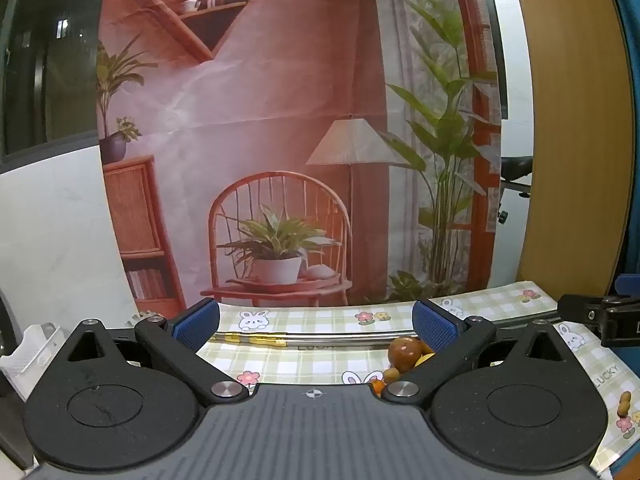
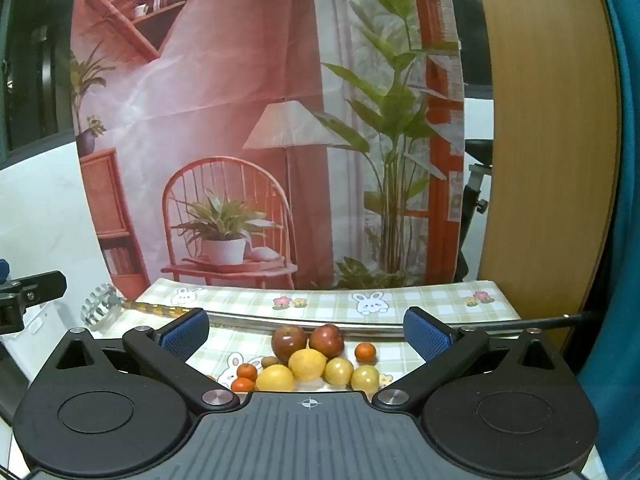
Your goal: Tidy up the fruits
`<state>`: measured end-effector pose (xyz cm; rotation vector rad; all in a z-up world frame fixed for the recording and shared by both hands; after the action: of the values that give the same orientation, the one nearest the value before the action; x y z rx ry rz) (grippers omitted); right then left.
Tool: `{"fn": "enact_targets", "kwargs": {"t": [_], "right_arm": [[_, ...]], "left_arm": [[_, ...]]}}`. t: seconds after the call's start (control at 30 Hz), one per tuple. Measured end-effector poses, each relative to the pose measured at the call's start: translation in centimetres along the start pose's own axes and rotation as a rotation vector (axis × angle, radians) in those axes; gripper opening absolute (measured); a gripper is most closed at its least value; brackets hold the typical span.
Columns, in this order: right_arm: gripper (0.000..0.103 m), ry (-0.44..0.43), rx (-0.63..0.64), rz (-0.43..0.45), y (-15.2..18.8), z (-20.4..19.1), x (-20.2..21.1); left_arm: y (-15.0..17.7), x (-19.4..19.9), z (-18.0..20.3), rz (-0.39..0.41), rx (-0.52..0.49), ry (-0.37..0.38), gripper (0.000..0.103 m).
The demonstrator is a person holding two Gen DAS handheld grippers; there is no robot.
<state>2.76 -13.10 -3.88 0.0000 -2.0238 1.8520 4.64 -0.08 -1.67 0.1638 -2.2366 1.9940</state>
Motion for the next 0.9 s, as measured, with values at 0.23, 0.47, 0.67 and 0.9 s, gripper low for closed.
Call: {"fn": "enact_targets", "kwargs": {"t": [0.23,0.47,0.67,0.9], "right_arm": [[0.103,0.001,0.006,0.007,-0.08,0.00,0.09],[0.103,0.003,0.011,0.009,-0.25,0.19,0.09],[0.103,0.004,0.013,0.011,-0.41,0.36,0.09],[0.103,0.004,0.012,0.011,-0.38,0.30,0.14]], "left_arm": [[0.12,0.50,-0.41,0.006,-0.005,-0.005,0.103],[-0.01,0.02,-0.02,-0.007,-0.020,-0.018,0.103],[-0.07,0.04,-0.04,-0.005,-0.017,-0.017,0.103],[-0.09,0.24,0.04,0.002,-0.024,-0.021,0.103]]}}
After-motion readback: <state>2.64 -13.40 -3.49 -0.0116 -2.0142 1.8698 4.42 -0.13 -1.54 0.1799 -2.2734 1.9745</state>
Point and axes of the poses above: each gripper's, at about its wrist camera, not at the fingertips, and x roughly against the way its jaws point, z to its right, y to its underside, the point moved 5 cm from there along -x, roughly the way its jaws point, and after that the axes turned 9 degrees about z, right-handed, at the moved point
